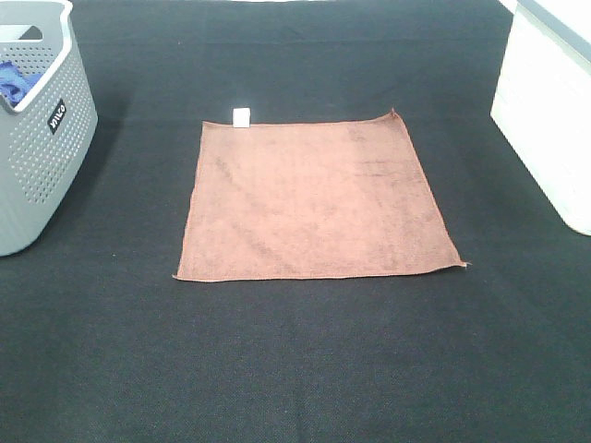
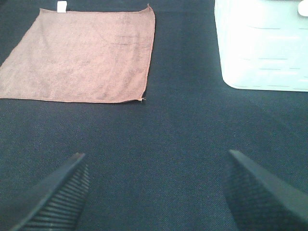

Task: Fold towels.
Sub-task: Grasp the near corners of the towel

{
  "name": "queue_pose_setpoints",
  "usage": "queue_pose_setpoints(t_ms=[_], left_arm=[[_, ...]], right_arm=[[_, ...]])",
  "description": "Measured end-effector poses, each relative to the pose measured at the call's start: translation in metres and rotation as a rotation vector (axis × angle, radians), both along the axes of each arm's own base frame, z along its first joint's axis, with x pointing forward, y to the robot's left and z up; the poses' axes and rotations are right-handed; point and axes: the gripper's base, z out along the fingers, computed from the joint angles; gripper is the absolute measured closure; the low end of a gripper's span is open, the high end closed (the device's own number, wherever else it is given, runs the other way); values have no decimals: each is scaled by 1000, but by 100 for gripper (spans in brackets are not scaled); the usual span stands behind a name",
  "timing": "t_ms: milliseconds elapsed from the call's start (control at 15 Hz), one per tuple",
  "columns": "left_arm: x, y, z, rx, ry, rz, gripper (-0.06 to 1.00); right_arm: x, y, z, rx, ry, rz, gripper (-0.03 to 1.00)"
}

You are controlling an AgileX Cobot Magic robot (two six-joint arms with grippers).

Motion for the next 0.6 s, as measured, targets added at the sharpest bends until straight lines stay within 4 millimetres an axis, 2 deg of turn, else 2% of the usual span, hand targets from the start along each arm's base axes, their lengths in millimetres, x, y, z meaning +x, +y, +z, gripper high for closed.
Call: queue_pose_setpoints(t_ms=[600], left_arm=[[0,0,0,0,0,0,37]], right_arm=[[0,0,0,0,0,0,24]])
